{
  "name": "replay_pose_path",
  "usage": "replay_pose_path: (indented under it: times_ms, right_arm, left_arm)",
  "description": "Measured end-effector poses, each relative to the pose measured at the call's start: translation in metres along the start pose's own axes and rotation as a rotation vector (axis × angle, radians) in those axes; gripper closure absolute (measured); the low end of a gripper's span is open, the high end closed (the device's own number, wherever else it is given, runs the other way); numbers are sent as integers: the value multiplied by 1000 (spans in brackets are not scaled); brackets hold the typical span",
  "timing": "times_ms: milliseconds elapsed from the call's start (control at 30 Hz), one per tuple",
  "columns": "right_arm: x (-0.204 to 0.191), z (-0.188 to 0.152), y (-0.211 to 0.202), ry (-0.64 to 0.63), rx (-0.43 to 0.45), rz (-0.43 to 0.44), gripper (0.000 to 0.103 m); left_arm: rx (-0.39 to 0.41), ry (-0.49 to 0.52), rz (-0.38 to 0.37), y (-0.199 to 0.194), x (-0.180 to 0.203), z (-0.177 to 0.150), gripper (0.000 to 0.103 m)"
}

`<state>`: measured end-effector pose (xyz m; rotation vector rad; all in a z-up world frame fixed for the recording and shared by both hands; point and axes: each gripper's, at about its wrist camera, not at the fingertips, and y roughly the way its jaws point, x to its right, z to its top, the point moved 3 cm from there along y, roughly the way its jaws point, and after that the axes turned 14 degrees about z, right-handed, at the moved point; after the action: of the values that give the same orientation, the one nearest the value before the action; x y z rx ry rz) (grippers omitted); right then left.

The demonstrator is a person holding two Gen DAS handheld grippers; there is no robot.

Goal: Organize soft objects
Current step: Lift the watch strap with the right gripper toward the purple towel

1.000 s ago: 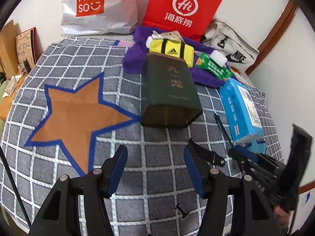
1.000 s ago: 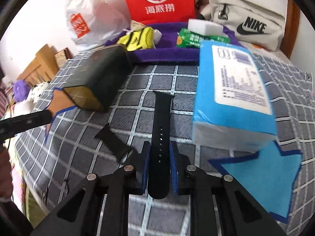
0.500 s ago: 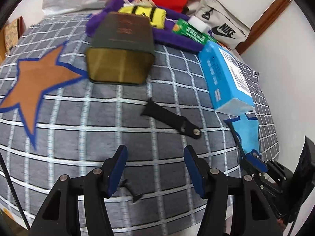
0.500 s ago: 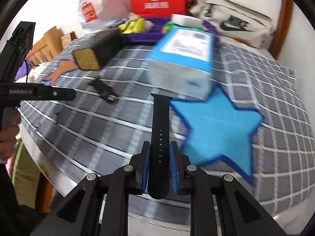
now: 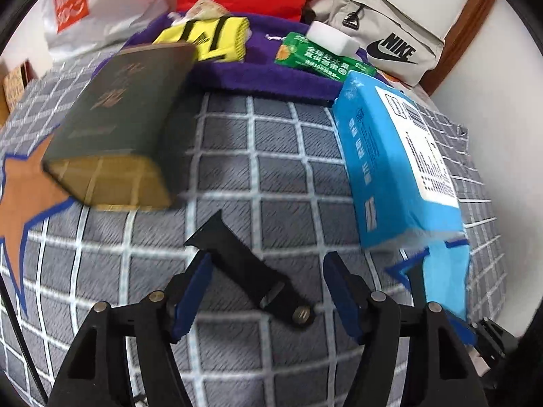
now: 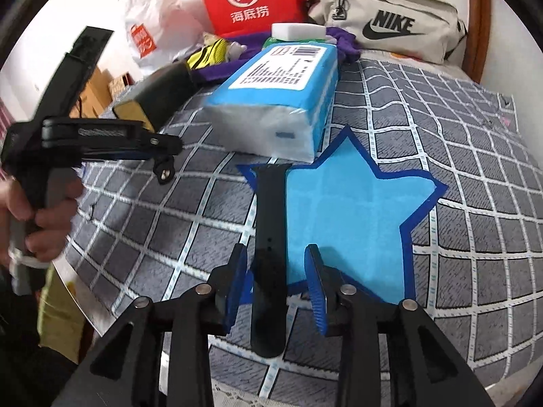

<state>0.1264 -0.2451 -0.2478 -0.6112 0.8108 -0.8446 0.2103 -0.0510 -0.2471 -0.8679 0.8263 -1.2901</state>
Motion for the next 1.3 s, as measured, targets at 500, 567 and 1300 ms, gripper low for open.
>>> replay_pose_path:
  times_ms: [500, 567, 1300]
  right_arm:
    - [2, 5, 4, -6, 16, 51, 54]
    - [-1, 6, 6, -21, 22, 40, 51]
    - [-16, 14, 5, -51, 100, -15, 83]
  left_arm:
    - [4, 37, 152, -10, -18, -20, 55]
    - [7, 27, 150, -7, -16, -15, 51]
    - [65, -6, -2, -17, -28, -30, 83]
